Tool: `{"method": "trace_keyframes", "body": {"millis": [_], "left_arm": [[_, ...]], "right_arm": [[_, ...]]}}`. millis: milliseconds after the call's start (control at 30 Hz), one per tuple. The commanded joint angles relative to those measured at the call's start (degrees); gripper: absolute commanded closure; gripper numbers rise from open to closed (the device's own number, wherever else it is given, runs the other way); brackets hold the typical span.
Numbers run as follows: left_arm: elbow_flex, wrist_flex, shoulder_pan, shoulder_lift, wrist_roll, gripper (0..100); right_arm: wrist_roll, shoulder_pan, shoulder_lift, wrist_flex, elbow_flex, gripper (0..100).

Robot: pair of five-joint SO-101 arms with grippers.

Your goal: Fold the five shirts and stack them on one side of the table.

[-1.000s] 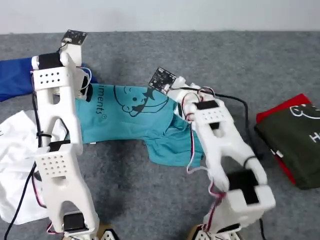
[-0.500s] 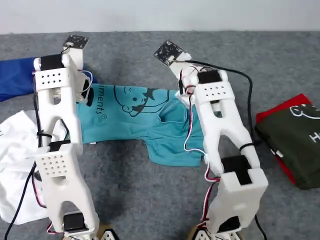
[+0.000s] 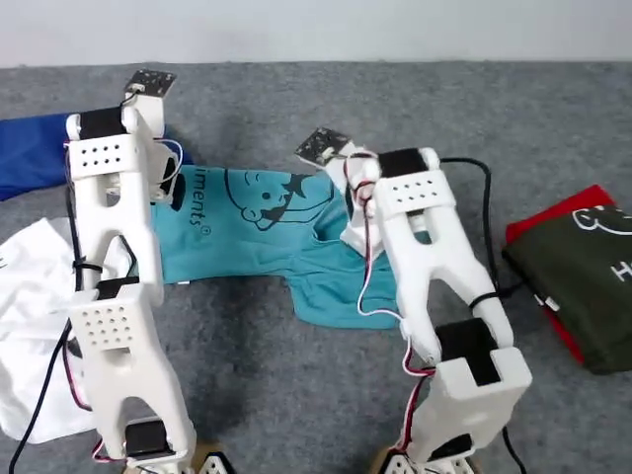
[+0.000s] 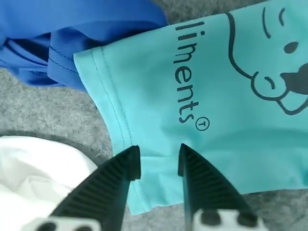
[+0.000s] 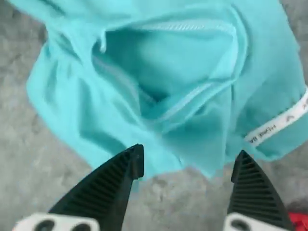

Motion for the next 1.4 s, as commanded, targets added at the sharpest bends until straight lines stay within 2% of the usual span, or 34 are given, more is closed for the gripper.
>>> {"method": "trace_keyframes", "body": {"millis": [0, 400, 500, 800, 967, 1033, 1167, 1267, 1367], "left_arm": [[-0.2, 0.9, 0.6, -0.6, 0.2, 86], [-0.2, 0.9, 0.6, -0.6, 0.2, 86], [-0.2, 0.9, 0.6, -0.6, 0.2, 86], [-0.1, 0.9, 0.6, -0.6, 0.2, 86], [-0.1, 0.9, 0.6, -0.6, 0.2, 86], [-0.1, 0.9, 0.6, -0.6, 0.2, 86], [-0.1, 0.9, 0.6, -0.6, 0.2, 86], [-0.1, 0.9, 0.6, -0.6, 0.2, 86], [-0.1, 1.0, 0.6, -0.6, 0.3, 86]], "right_arm": [[-1.1, -2.3, 0.6, -7.7, 1.6, 69.9], [-1.2, -5.5, 13.5, -37.6, 1.7, 69.9], [-1.1, -6.5, 14.4, -41.5, 1.7, 69.9], [-0.9, -6.5, 3.7, -28.5, -1.4, 69.9], [-0.4, -4.1, -7.1, -10.6, -1.9, 69.9], [2.5, -3.8, -9.4, -2.0, -1.5, 69.9], [14.3, -4.7, -9.3, 12.7, 2.1, 70.0], [20.0, -4.7, -8.3, 13.2, 9.1, 71.6], [21.1, -5.1, -8.3, 8.6, 14.9, 77.9]]}}
